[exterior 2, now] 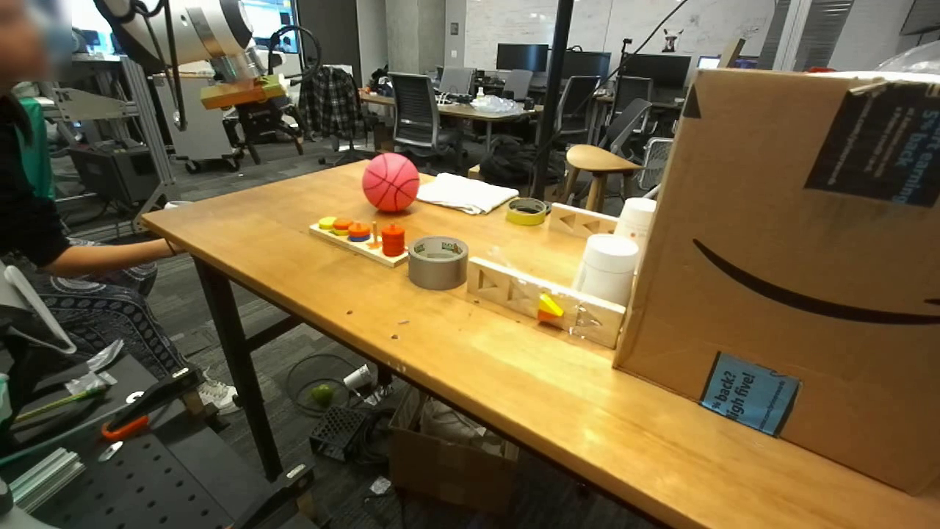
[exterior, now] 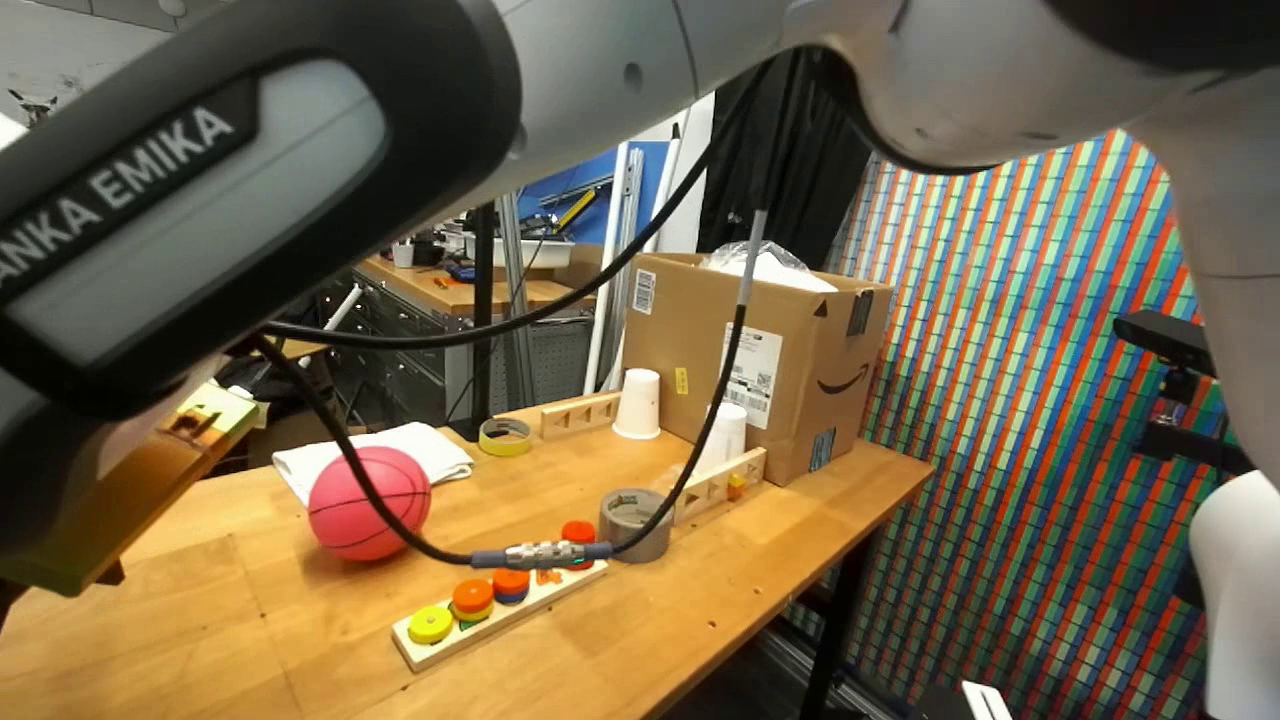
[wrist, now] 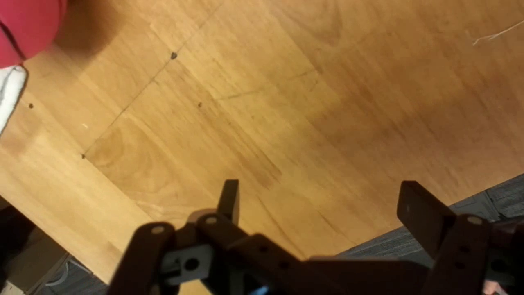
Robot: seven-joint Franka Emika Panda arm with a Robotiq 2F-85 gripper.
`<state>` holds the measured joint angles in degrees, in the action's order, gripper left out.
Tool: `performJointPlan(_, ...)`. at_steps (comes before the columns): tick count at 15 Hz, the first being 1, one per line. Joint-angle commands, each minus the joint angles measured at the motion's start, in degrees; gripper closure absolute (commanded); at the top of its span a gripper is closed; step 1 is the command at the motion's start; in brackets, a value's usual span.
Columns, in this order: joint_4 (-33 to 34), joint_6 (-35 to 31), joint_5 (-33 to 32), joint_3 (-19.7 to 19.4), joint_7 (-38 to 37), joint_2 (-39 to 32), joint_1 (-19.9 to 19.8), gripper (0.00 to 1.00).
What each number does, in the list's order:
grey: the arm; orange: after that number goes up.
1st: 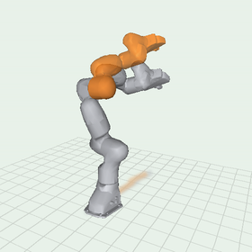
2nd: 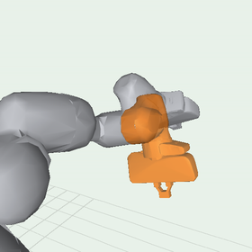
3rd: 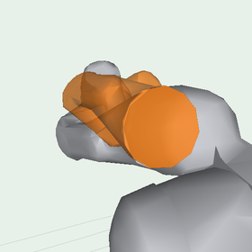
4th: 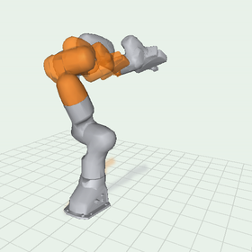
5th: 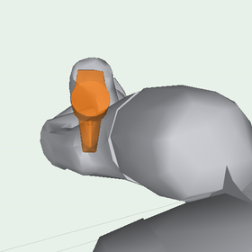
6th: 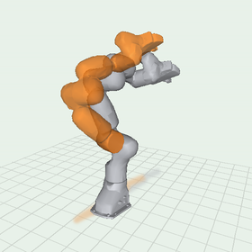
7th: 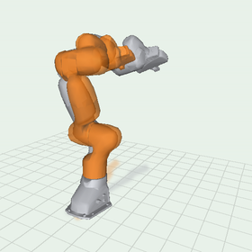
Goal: Move the basketball to the right
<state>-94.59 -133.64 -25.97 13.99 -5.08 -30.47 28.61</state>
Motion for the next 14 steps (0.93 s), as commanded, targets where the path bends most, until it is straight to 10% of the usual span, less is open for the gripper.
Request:
performJointPlan(1, 13.27, 4.81, 0.04, -2.21, 4.89, -8.14, 1.40, 0.00)
performJointPlan(14, 35.62, 13.25, 1.11, -8.22, 11.67, -22.83, 0.21, 0.00)
